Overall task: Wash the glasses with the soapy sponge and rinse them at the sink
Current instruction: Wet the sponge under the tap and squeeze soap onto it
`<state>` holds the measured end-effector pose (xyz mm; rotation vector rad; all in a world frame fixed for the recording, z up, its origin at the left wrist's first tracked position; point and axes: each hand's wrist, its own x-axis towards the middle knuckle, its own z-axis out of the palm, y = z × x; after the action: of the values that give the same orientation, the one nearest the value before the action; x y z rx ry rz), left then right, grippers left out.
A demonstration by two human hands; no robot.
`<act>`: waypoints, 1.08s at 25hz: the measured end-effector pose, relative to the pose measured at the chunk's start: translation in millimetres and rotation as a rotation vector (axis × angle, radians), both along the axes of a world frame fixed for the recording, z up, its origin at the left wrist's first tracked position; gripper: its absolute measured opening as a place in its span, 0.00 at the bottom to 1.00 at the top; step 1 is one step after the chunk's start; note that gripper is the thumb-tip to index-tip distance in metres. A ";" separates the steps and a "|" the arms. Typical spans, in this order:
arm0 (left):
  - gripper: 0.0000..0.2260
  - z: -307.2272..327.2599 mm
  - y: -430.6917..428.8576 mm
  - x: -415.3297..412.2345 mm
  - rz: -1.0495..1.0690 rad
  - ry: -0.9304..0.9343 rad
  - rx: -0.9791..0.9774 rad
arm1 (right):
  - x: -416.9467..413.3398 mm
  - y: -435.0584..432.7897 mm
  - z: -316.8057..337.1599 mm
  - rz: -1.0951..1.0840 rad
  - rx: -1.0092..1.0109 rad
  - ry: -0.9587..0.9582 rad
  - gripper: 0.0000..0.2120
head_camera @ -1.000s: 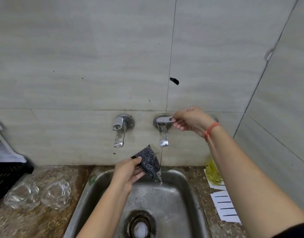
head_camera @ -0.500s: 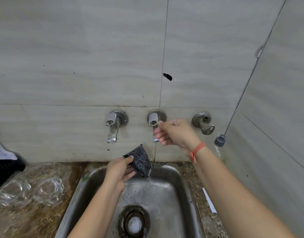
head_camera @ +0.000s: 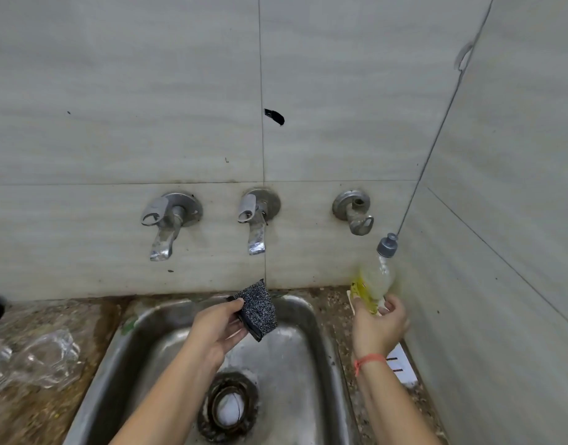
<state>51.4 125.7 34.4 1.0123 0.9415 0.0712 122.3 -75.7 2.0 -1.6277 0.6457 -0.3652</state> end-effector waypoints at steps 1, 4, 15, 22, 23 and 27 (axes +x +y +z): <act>0.05 -2.0 -3.0 3.0 -0.005 0.006 -0.016 | 6.1 -2.0 -6.9 0.001 0.038 0.046 0.31; 0.04 -5.8 -11.9 11.4 -0.020 0.019 -0.042 | 30.9 -1.8 -24.5 0.028 0.102 0.109 0.35; 0.04 -12.7 -21.8 9.8 -0.034 0.035 -0.088 | 55.7 -11.0 -19.5 0.115 0.038 0.052 0.19; 0.04 3.4 -20.3 -39.6 0.080 -0.071 -0.241 | -28.5 -9.0 -14.8 0.503 -0.326 -0.235 0.24; 0.04 5.6 -20.5 -48.8 0.089 -0.083 -0.257 | -36.3 -8.2 -13.2 0.566 -0.425 -0.280 0.25; 0.05 13.5 -19.2 -81.3 0.123 -0.123 -0.309 | -47.4 -5.0 1.8 0.672 -0.866 -0.512 0.26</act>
<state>-30.0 106.5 47.9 0.6575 0.8702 0.0873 74.9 -80.7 3.8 -2.3097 -0.5400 -0.5679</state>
